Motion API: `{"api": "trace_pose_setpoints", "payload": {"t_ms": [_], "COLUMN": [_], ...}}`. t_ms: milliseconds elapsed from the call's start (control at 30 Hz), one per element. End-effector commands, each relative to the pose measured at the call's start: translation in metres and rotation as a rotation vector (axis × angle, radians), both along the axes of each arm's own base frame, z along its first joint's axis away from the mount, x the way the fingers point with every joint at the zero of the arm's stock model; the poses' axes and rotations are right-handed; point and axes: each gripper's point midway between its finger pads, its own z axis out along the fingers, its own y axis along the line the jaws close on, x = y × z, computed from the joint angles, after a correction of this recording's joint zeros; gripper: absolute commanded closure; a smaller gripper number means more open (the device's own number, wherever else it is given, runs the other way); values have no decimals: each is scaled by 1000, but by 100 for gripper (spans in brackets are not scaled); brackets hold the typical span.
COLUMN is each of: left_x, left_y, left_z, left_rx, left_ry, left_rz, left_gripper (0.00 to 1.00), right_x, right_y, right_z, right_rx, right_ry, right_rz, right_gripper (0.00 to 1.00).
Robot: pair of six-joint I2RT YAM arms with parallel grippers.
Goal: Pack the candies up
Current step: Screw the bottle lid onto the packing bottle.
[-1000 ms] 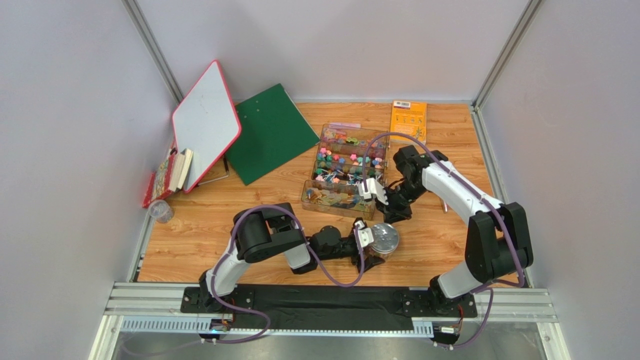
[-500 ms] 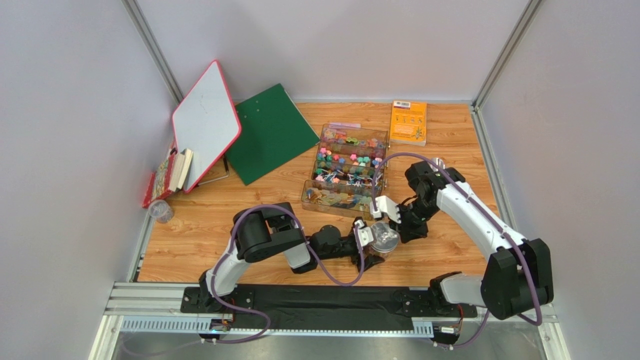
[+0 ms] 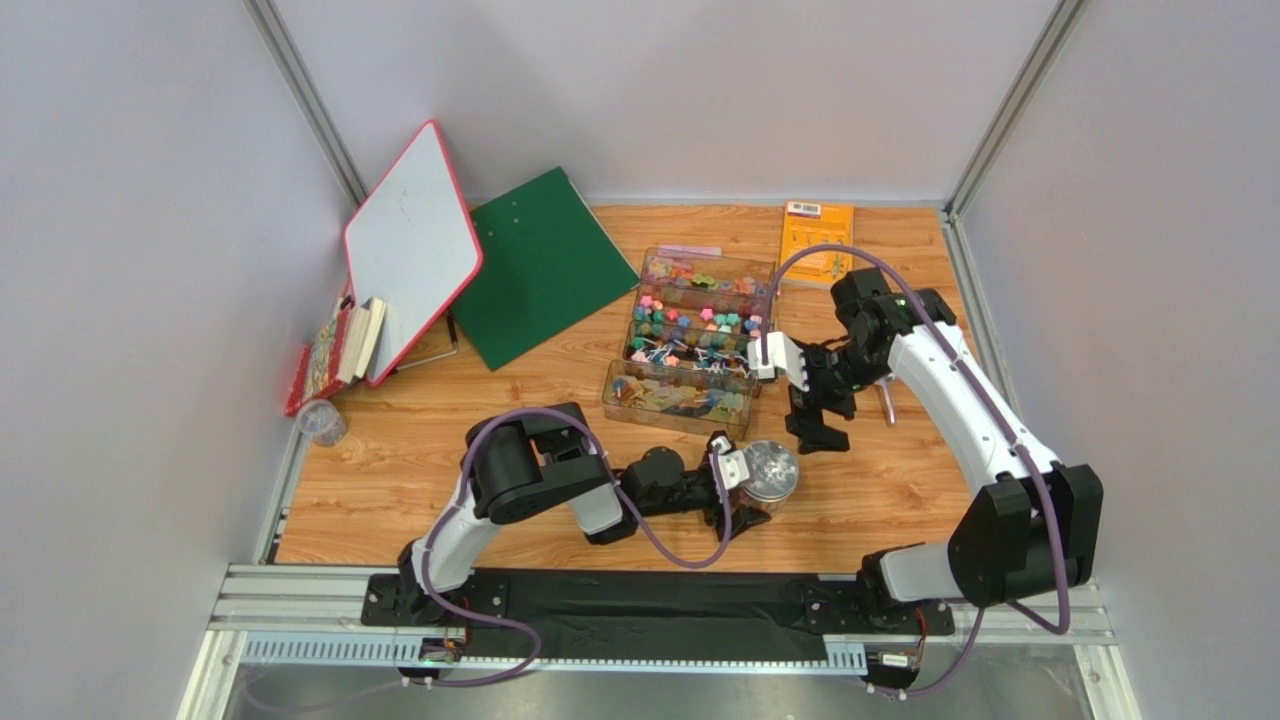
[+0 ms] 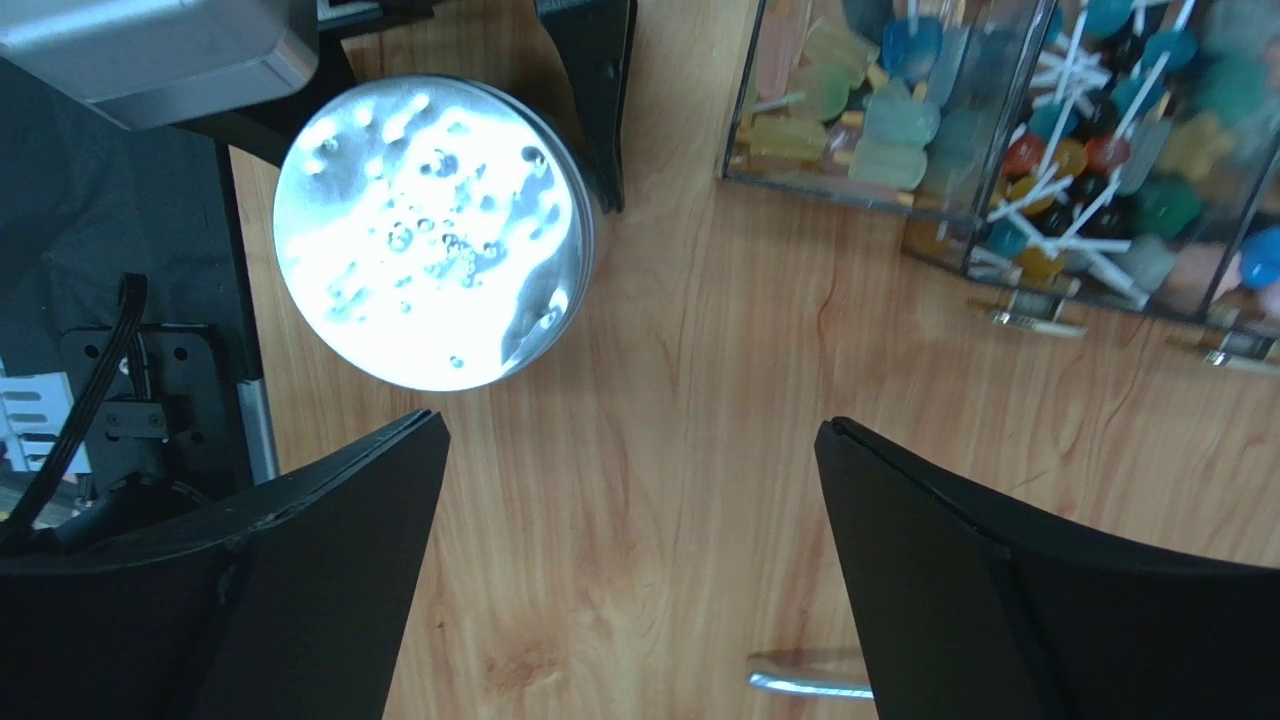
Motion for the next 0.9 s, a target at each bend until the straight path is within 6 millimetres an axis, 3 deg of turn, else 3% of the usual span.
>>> {"api": "trace_pose_setpoints", "payload": {"t_ms": [0, 167, 467, 867], "left_x": [-9, -8, -4, 1], "left_y": [44, 44, 45, 46], "left_z": [-86, -86, -88, -96], "left_rx": [299, 303, 312, 333], "left_ry": [93, 87, 77, 71], "left_rz": [20, 26, 43, 70], "left_gripper": [100, 100, 100, 100], "right_x": [-61, -79, -87, -109], "right_y": [15, 19, 22, 4], "right_z": [20, 4, -5, -15], "right_rx": [127, 68, 31, -41], "right_ry": [243, 313, 362, 385], "right_rz": [193, 291, 344, 352], "right_gripper": [0, 0, 0, 4]}}
